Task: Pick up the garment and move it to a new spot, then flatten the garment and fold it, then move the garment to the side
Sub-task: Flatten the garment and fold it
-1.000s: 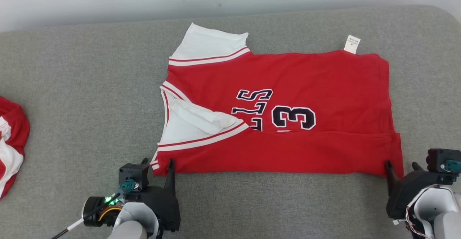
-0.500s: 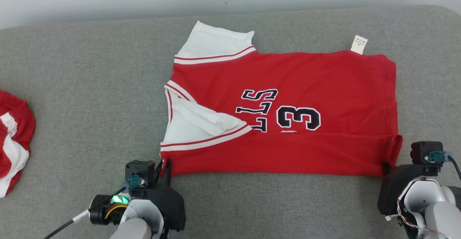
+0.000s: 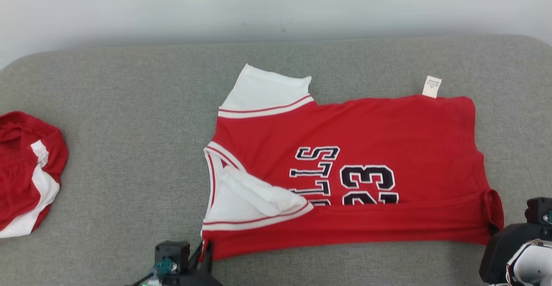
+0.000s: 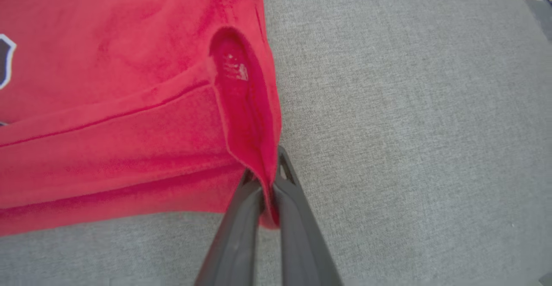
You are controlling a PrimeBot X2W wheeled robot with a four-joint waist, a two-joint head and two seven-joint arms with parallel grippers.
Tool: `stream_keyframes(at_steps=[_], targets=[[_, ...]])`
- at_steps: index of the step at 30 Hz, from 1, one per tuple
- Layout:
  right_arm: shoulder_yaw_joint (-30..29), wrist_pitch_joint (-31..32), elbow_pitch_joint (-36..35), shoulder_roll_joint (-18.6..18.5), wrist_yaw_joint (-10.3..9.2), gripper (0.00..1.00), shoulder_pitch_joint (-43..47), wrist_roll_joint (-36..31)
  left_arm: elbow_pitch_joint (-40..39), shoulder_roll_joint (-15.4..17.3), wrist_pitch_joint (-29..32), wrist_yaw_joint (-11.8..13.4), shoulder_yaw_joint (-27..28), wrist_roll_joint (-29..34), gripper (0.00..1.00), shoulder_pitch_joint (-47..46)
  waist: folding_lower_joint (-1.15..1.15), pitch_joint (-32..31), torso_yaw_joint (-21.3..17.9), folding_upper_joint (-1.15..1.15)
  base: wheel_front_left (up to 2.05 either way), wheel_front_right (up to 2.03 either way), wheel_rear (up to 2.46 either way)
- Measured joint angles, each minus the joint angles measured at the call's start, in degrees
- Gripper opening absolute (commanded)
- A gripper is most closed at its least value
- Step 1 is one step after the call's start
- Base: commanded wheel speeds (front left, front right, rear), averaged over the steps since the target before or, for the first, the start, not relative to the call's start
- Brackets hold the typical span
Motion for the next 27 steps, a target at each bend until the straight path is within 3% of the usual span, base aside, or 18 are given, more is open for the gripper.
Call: stream_keyframes(at_steps=[7, 8, 9, 10, 19, 27], targets=[[-2.1, 1.9, -2.8, 1.1, 0.0, 0.0, 3.3, -0.1, -4.7, 0.6, 0.9, 2.1, -0.3, -1.3, 0.0, 5.4, 0.0, -1.8, 0.7, 0.0, 0.0, 0.0, 0.0], [-2.3, 2.1, -2.9, 1.3, 0.0, 0.11, 3.6, -0.2, -5.1, 0.7, 1.1, 2.2, -0.3, -1.5, 0.0, 5.9, 0.0, -1.9, 0.8, 0.0, 0.0, 0.0, 0.0], [-2.4, 2.3, -3.0, 1.4, 0.0, 0.57, 3.9, -0.4, -5.4, 0.7, 1.2, 2.4, -0.4, -1.5, 0.29, 6.2, 0.0, -2.0, 0.9, 0.0, 0.0, 0.0, 0.0], [-2.6, 2.5, -3.0, 1.6, 0.0, 1.0, 4.2, -0.5, -5.6, 0.8, 1.2, 2.6, -0.4, -1.5, 1.0, 6.4, 0.0, -2.1, 0.9, 0.0, 0.0, 0.0, 0.0], [-5.2, 4.3, -4.5, 3.2, -0.05, 1.0, 5.9, -1.6, -6.4, 1.9, 0.9, 4.2, 0.5, -2.1, 1.0, 7.9, 0.0, -2.8, 0.9, 0.0, 0.0, 0.0, 0.0], [-6.6, 5.3, -11.1, 3.4, -0.05, 1.0, 4.7, -1.9, -10.5, 5.5, 0.3, 5.0, 3.4, -2.0, 1.0, 5.6, 0.0, -3.0, 0.5, 0.0, 0.0, 0.0, 0.0]])
